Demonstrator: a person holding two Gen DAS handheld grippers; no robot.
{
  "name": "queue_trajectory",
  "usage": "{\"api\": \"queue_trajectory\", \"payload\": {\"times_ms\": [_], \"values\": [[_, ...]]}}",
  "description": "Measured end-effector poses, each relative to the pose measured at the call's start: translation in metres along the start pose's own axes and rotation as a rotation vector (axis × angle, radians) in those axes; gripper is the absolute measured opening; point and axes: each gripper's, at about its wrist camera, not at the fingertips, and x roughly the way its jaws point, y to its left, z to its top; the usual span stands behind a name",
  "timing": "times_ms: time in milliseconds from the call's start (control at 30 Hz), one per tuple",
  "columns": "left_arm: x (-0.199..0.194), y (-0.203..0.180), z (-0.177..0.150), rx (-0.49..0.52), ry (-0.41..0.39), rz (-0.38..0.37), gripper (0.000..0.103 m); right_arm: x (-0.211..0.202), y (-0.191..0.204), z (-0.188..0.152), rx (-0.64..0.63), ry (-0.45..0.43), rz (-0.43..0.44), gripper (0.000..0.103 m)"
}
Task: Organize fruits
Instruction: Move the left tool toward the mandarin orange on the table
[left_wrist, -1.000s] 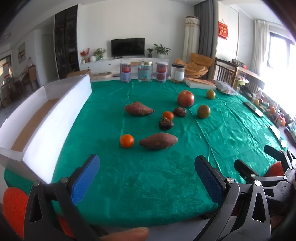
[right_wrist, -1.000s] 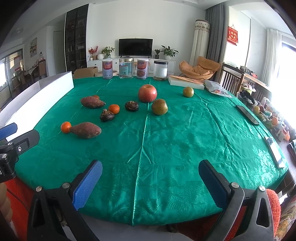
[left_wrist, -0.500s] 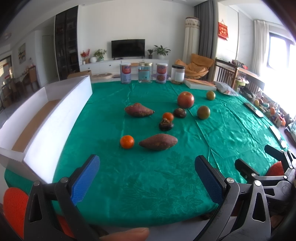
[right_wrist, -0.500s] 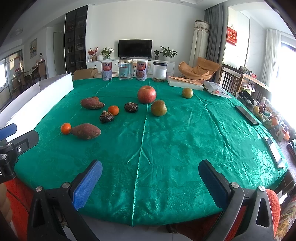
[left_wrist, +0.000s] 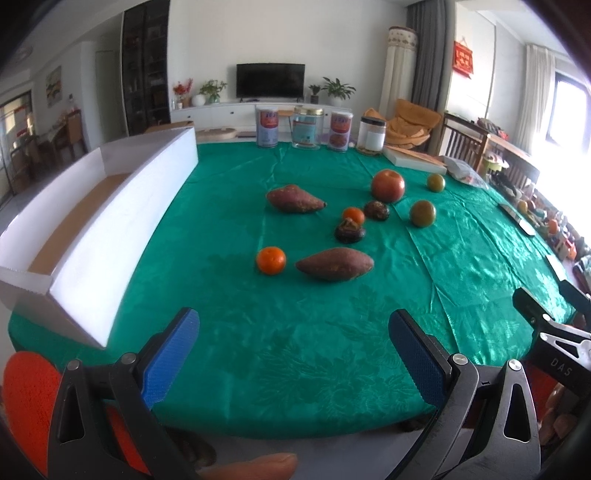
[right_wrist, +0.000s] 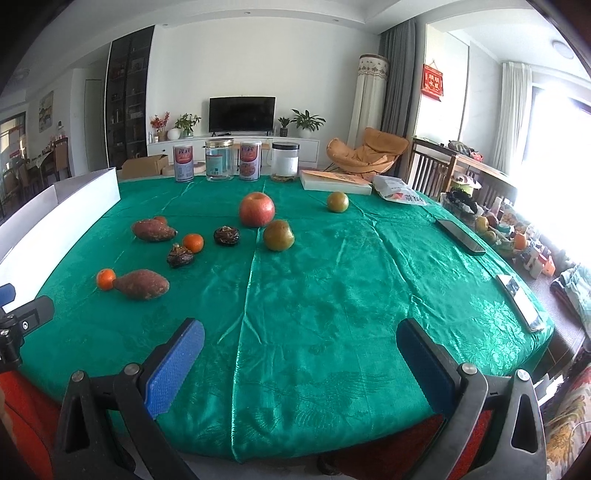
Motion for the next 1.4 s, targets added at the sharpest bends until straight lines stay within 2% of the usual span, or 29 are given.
{"api": "queue_trajectory", "payload": {"times_ms": [833,1067,1233,1400], "values": [[0.031,-0.001,-0.014,0.017,0.057,0.046,0.103,0.018,0.004,-0.006,-0.007,0.02,0.005,0.103],[0.052,-0.005,-0.007,0.014,0.059,0.078,0.103,0.035,0.002,0.008,-0.011,-0.008,-0.013,0.103],[0.077,-0.008,-0.01,0.021,0.122,0.072,0.103,0.07,0.012,0.01,-0.033,0.056,0.027,0.103],[0.093,-0.005,-0.019,0.032,0.182,0.084,0.103,0.096,0.021,-0.014,-0.045,0.158,0.07,0.103]]}}
